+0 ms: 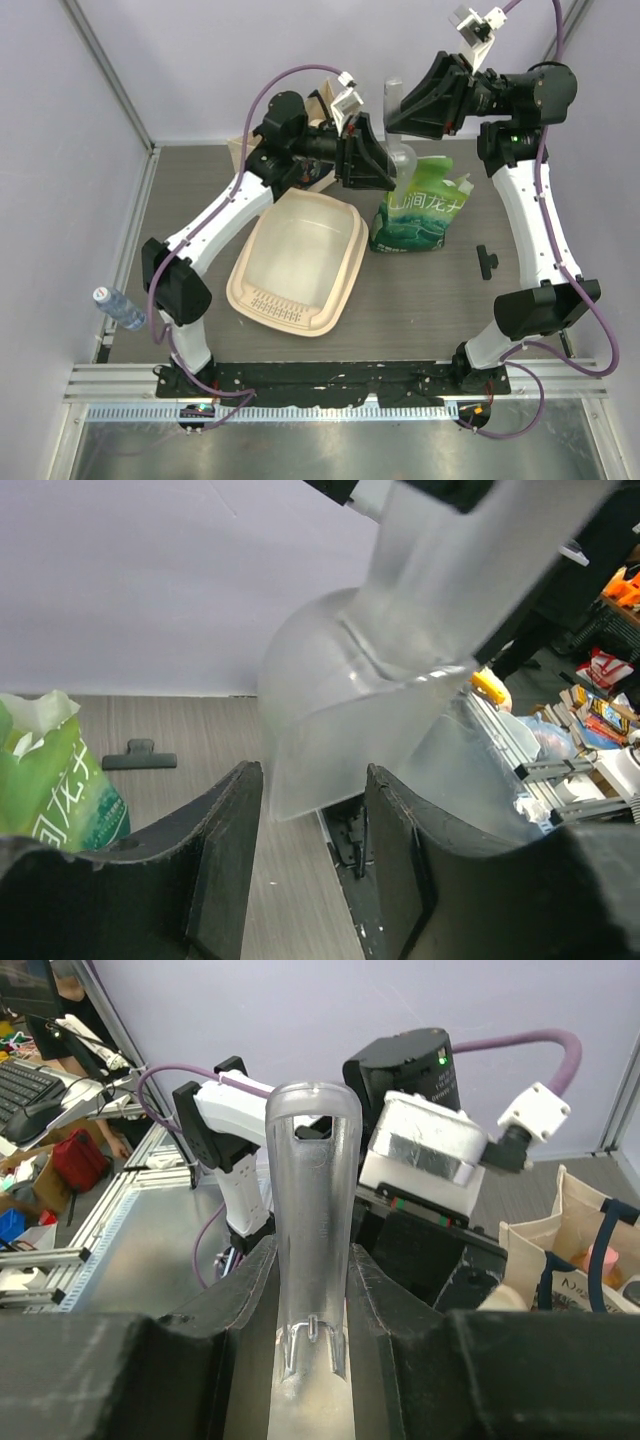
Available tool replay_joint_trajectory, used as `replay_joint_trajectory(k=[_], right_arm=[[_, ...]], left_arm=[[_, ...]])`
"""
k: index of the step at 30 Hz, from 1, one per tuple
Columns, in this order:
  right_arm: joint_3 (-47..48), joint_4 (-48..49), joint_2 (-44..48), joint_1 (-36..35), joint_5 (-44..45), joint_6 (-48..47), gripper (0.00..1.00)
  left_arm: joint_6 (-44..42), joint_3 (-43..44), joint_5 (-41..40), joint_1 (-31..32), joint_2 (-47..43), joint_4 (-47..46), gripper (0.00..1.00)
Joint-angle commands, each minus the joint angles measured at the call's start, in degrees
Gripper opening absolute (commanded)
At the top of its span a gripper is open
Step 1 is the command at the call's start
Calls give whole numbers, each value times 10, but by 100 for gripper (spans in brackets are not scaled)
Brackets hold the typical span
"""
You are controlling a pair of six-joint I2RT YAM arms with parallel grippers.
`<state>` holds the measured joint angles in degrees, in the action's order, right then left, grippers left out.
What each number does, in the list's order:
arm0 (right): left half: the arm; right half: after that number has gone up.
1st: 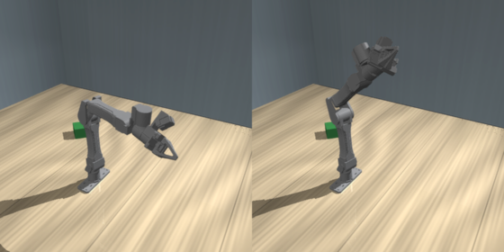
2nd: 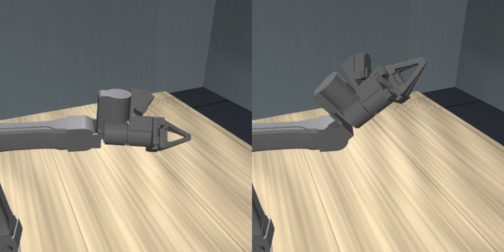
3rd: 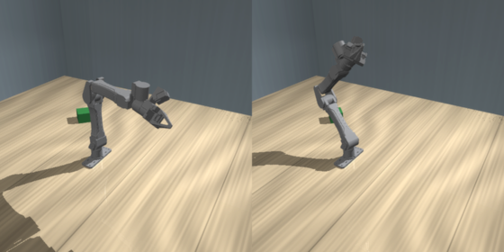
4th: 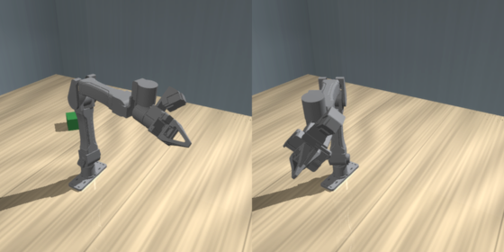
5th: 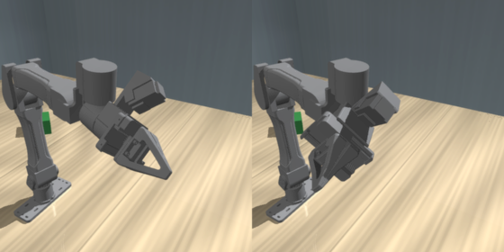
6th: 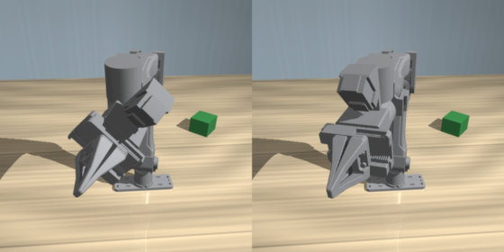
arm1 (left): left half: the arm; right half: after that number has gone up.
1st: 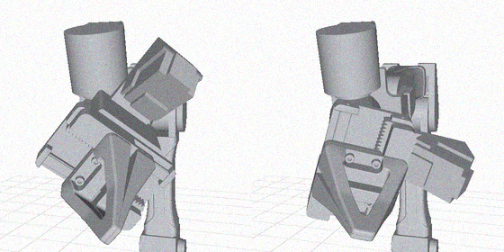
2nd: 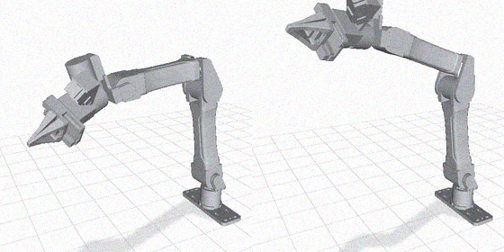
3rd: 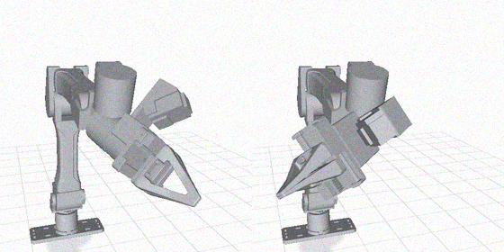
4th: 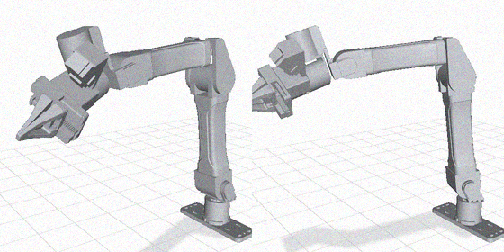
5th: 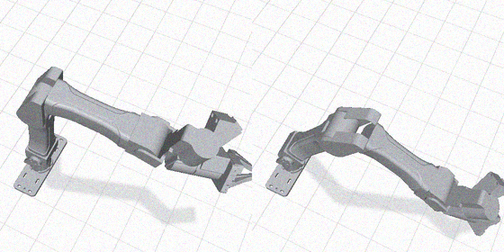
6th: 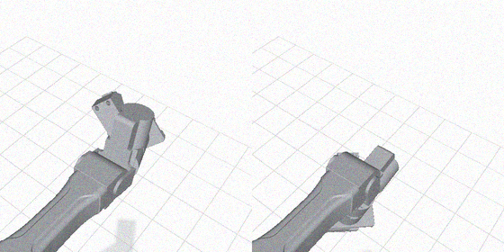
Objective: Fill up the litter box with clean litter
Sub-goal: Pick up the spatula from the center of the board.
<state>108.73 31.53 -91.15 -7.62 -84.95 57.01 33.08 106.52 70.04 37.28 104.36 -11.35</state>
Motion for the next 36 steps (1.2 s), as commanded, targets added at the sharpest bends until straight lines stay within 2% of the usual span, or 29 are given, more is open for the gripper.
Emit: replay_joint_trajectory(k=[1,3,6,7,8,10,11,12,13,14,15,16,17,18,19,20,22,23,24,25,26,27,29,30,31,32,34,35,36], right_arm=[[4,52,7,-15,21,23,4],[1,52,9,-19,22,21,4],[-9,52,7,-20,20,21,4],[-15,52,7,-20,16,21,4],[-20,53,6,-18,15,21,9],[-48,53,10,-5,25,25,28],[-59,49,10,29,32,27,67],[-68,42,11,49,40,27,82],[-84,46,12,69,45,28,87],[-95,56,16,102,59,30,88],[-107,74,20,156,69,35,88],[-136,91,33,181,80,34,89],[-146,85,36,202,105,15,89],[-153,63,42,234,114,-12,89],[-146,-74,48,242,128,-58,89],[-125,-218,59,248,189,-272,90],[-22,-601,59,221,336,-499,90],[-7,-651,62,205,383,-613,92],[-1,-677,66,195,455,-640,92],[-1,-702,69,190,468,-646,95],[6,-718,69,190,474,-647,98],[23,-749,56,190,470,-690,99],[109,-884,32,184,451,-742,99],[140,-935,-1,180,445,-778,99],[188,-1030,-15,179,431,-788,99],[203,-1074,-29,177,419,-799,99],[175,-1161,-22,177,374,-865,99],[144,-1163,-5,177,362,-875,99],[71,-1151,14,177,349,-866,99]], left_arm=[[12,40,-11,8,15,-22,48],[10,48,-14,7,19,-20,37],[6,47,-20,7,17,-18,3],[4,44,-24,7,13,-13,0],[3,41,-24,7,10,-8,0],[-6,26,-24,3,2,15,0],[-12,15,-23,0,-12,23,0],[-37,-9,-24,-4,-16,59,0],[-58,-19,-24,-13,-24,85,0],[-81,-31,-39,-19,-40,112,0],[-108,-49,-56,-26,-49,205,0],[-201,-51,-77,-33,-57,261,0],[-243,-53,-102,-34,-65,311,0],[-288,-55,-166,-34,-79,391,0],[-326,-59,-199,-34,-85,413,0],[-340,-62,-227,-33,-91,429,0],[-375,-68,-306,-30,-102,470,0],[-410,-70,-329,-28,-106,480,0],[-431,-68,-349,-25,-108,505,0],[-461,-63,-374,-22,-110,524,0],[-527,-54,-391,-19,-108,549,0],[-565,-23,-414,-10,-104,605,0],[-656,15,-478,-4,-83,664,0],[-679,47,-496,-2,-77,711,0],[-696,60,-519,-1,-72,726,0],[-718,70,-551,-1,-65,741,0],[-781,81,-572,-1,-64,770,0],[-791,73,-596,-1,-70,768,0],[-797,68,-605,0,-73,754,0]])
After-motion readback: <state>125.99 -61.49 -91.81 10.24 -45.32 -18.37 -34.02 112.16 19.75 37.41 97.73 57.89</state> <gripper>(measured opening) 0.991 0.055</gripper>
